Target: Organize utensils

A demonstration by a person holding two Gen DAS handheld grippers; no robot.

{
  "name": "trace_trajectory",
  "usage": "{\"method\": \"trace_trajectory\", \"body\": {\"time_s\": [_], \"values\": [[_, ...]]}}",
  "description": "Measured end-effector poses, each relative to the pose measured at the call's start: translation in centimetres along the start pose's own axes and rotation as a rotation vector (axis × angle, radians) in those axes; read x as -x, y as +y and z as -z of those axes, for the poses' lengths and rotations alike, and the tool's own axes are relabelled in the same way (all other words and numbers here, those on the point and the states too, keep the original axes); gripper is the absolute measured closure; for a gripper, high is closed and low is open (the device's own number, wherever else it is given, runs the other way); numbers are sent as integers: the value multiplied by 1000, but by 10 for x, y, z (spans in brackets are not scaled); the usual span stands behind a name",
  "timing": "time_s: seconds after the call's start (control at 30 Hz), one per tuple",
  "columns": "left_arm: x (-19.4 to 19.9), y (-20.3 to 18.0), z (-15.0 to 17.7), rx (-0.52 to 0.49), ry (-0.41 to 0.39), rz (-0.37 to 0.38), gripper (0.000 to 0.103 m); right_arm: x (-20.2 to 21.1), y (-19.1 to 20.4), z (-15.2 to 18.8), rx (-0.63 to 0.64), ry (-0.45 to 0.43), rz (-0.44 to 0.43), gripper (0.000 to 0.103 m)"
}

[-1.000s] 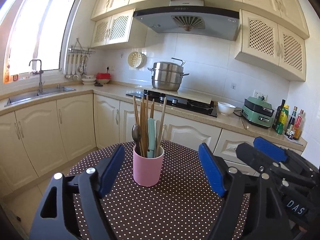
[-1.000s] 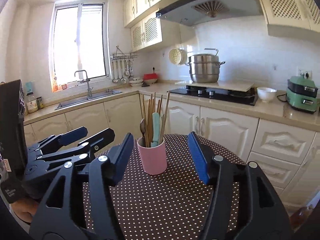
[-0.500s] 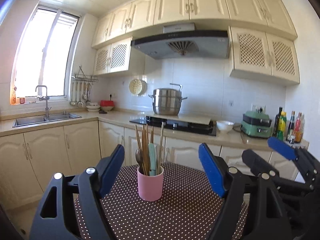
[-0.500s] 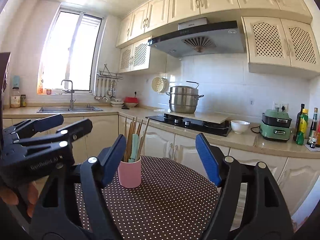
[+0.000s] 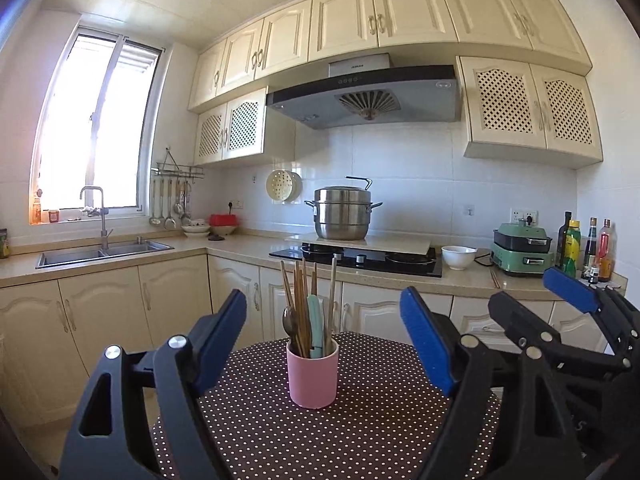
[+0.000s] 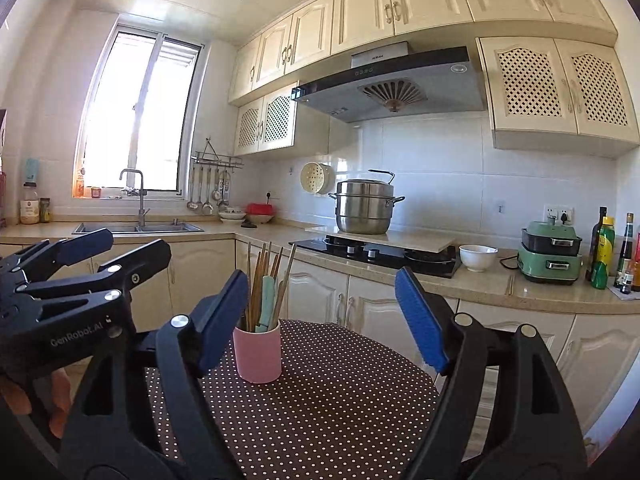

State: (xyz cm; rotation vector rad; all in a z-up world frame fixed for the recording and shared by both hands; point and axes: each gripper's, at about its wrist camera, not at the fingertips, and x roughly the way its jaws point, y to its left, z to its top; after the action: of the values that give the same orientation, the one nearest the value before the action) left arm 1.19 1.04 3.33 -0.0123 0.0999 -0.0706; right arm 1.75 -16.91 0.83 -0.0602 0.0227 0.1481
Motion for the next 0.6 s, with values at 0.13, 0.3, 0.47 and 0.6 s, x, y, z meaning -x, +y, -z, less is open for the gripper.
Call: {"method": "trace_trajectory", "body": {"time_s": [0.13,0.3,0.47,0.6], "values": [[1,0,1,-4,-11,-8,25,0,0,1,0,0,-4,27],[1,-2,2,-21,-21,-19,25,-1,-2,2,-2,-2,-2,26],[0,-1,5,-22,-23,-18,25,-3,-1,4,-6,1,0,26],[-2,0,7,-25,-23,-20,25,-4,-1,5,-7,8,-2,26]]}}
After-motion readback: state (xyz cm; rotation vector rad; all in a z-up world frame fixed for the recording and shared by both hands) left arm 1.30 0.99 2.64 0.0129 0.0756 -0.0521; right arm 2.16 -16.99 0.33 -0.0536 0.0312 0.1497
